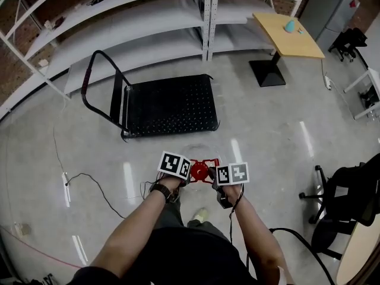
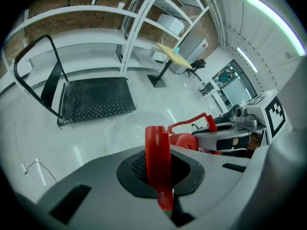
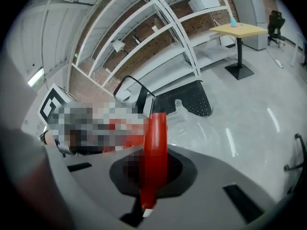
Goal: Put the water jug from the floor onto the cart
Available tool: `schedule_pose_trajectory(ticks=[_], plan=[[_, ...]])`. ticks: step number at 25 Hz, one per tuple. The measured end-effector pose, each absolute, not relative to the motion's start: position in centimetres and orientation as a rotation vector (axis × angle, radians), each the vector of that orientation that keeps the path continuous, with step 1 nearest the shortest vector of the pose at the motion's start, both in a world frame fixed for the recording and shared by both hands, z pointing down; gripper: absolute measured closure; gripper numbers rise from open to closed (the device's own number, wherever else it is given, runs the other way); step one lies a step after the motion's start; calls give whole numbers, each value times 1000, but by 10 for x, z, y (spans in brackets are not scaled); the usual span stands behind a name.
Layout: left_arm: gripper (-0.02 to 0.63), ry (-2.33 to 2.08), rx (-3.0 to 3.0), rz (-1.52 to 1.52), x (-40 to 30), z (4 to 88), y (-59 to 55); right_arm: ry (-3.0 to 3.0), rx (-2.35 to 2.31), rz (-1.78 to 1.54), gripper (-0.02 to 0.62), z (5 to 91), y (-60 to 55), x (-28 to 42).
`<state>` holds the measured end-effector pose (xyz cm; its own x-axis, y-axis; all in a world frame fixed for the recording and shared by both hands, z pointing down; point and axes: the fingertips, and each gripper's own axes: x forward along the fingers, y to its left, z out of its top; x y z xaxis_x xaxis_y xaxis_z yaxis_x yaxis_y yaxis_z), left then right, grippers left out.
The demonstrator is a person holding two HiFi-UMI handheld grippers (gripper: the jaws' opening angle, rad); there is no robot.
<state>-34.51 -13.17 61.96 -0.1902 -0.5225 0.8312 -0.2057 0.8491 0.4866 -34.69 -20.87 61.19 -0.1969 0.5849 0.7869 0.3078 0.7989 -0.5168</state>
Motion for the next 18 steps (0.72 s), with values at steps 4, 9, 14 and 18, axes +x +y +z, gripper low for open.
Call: schedule_pose_trajectory(ticks=[4, 9, 14, 18], plan=[[604, -1766, 567, -352, -400, 636, -94, -1786, -693, 260, 597, 628, -171, -402], [604, -1716, 605, -373, -486, 663, -28, -1764, -650, 261, 597, 654, -104, -489], [604, -1664, 634, -329, -581, 682, 44, -1741, -594, 300, 597, 675, -32, -583], [604, -1669, 623, -332, -653, 685, 95, -1735, -593, 306, 597, 679, 18, -656]])
